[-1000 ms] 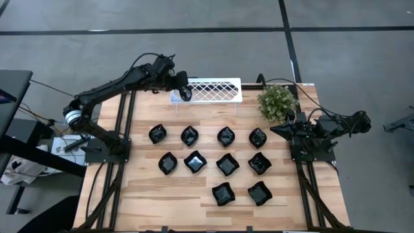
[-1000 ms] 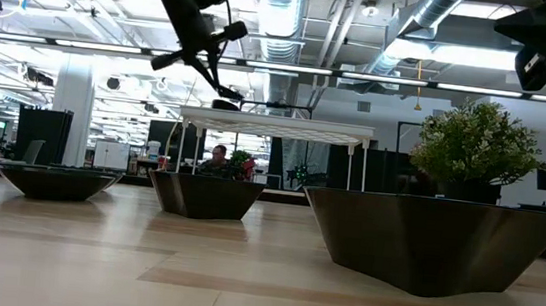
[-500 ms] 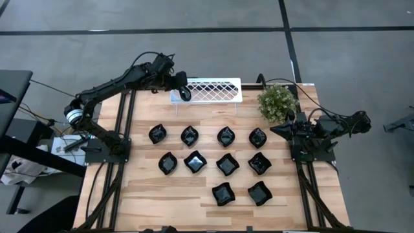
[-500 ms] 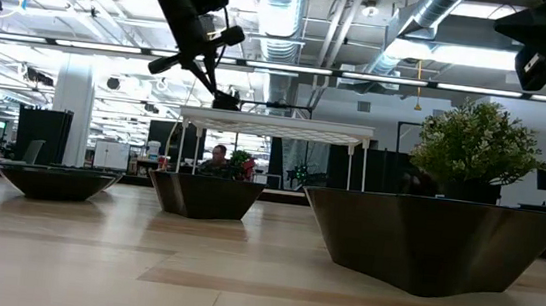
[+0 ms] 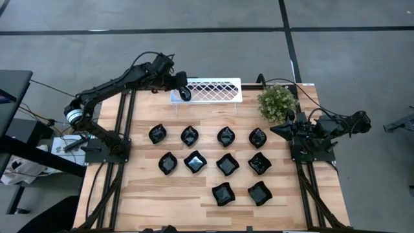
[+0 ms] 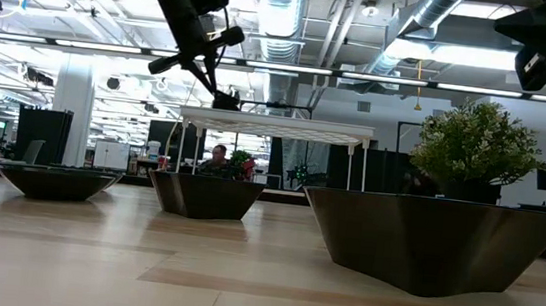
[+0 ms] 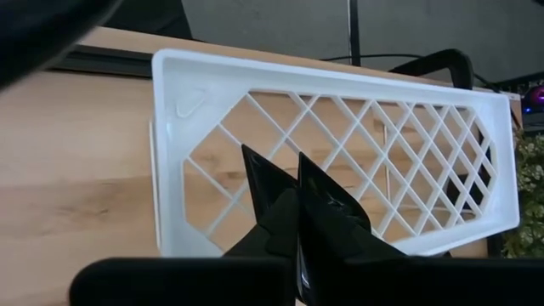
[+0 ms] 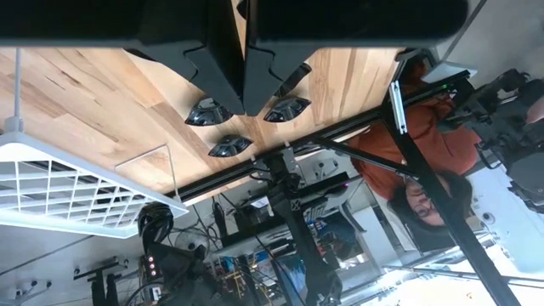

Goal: Pick & Place Mini shaped plates
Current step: Stack the black drop shaped plate on top of the black drop shaped plates on the shelf

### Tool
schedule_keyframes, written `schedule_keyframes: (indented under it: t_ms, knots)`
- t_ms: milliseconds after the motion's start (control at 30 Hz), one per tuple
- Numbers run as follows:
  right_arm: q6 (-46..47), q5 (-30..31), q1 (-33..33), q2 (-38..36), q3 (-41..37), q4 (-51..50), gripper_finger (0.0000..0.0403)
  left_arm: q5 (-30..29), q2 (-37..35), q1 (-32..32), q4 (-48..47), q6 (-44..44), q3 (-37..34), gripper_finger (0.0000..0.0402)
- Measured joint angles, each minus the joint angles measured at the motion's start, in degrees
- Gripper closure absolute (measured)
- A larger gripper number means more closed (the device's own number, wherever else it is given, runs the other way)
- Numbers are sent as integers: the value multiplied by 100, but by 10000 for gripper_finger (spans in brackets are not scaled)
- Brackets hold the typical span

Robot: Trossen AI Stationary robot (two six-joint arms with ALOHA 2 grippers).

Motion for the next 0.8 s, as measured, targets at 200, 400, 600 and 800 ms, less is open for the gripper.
schedule_keyframes:
  t_ms: [200,400,600,800]
  knots:
    - [0,-2,2,0,0,2,403,-1,0,2,2,24,0,379]
    - [0,-2,2,0,0,2,403,-22,0,0,6,167,0,369]
    - [0,-3,1,0,0,2,403,-22,0,2,4,172,0,356]
    - [2,-4,2,0,0,4,403,-22,0,2,-28,172,0,350]
